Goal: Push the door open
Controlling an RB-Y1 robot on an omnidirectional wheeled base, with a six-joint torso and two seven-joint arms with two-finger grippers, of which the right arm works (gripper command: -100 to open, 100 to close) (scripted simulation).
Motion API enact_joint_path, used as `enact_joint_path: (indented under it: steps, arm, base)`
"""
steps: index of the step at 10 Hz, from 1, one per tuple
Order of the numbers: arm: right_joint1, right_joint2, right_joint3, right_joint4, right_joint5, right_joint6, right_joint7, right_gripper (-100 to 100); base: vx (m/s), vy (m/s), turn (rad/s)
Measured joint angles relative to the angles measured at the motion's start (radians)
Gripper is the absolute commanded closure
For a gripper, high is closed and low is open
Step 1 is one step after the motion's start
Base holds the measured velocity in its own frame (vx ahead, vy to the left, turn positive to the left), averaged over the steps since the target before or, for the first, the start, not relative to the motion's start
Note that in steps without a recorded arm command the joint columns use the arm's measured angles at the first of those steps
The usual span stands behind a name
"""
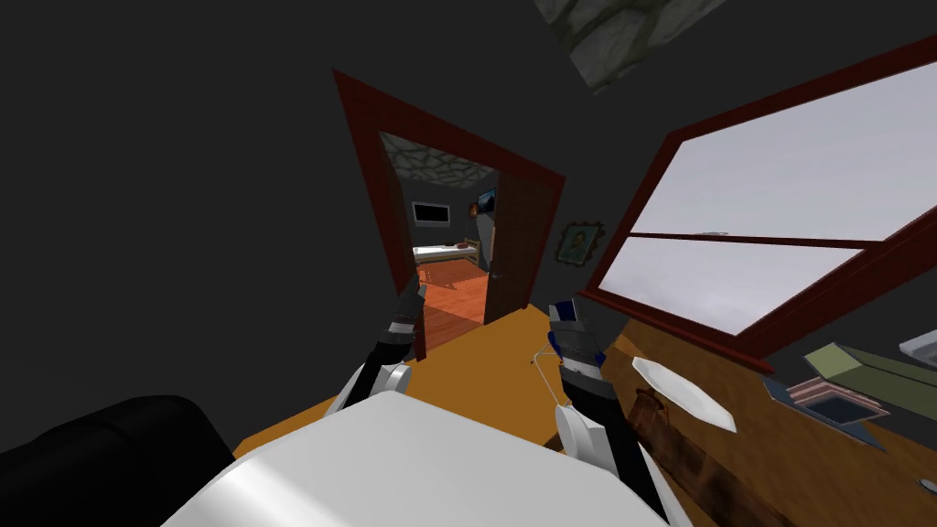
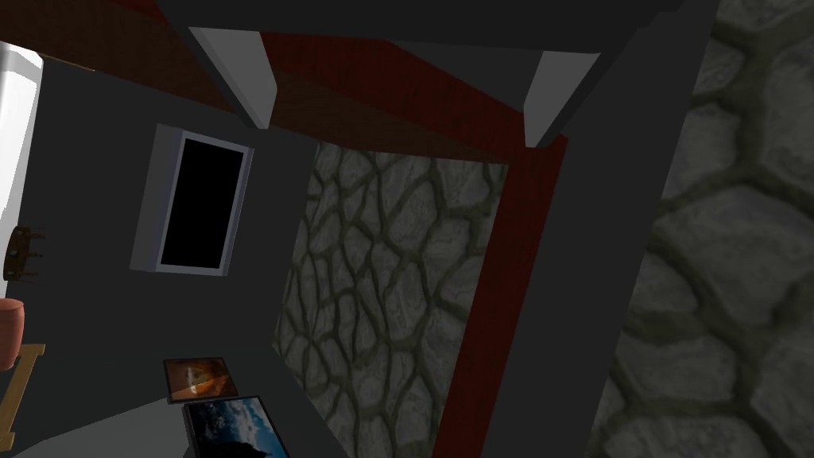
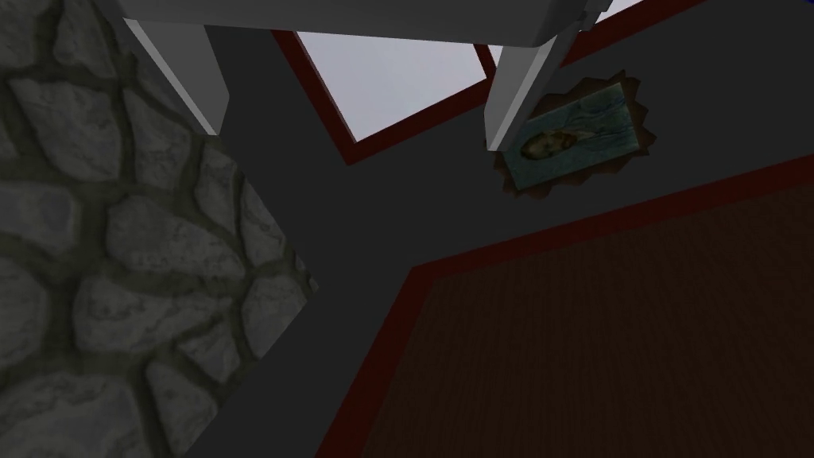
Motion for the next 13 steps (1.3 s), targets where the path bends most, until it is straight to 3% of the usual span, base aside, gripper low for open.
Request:
enact_joint_path:
  steps: [11,13]
  arm:
    - [-0.085,-0.037,0.019,0.244,0.014,-0.051,0.008,-100]
    - [-0.1,-0.036,0.027,0.287,0.02,-0.058,0.014,-100]
  base:
    - [0.1,-0.061,0.065]
    - [0.088,-0.061,0.063]
